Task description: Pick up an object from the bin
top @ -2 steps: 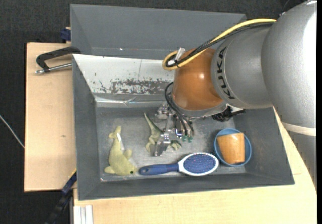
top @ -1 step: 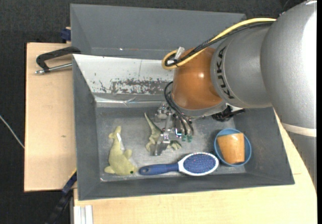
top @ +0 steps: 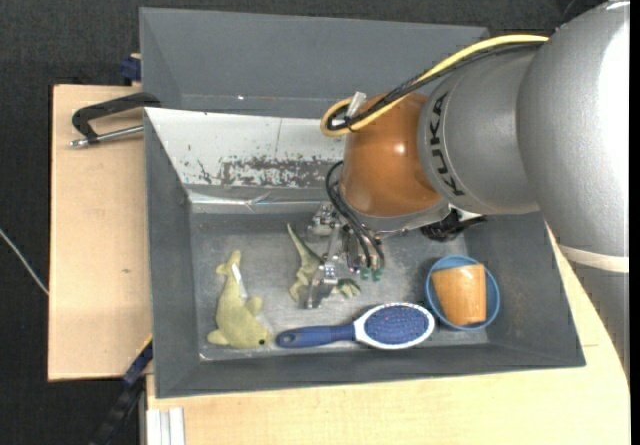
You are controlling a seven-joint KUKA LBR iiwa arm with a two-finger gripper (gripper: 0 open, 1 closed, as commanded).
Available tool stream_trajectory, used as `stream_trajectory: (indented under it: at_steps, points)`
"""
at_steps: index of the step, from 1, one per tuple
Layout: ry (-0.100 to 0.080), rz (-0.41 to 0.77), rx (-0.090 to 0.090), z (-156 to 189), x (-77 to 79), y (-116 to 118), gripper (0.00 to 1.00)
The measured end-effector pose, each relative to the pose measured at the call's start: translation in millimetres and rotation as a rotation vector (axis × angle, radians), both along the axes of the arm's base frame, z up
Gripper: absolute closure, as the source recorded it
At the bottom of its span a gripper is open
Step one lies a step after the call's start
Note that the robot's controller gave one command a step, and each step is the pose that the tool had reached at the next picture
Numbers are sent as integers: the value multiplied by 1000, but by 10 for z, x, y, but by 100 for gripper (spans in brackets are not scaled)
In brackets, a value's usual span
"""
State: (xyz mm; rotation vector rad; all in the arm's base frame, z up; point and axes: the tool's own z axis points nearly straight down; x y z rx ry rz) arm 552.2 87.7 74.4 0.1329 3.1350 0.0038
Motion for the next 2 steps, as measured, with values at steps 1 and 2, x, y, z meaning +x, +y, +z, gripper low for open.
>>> stream_trajectory:
  at_steps: [1,2]
  points:
    - [0,0,0,6,8,9,0]
    - [-2,0,1,13,15,12,100]
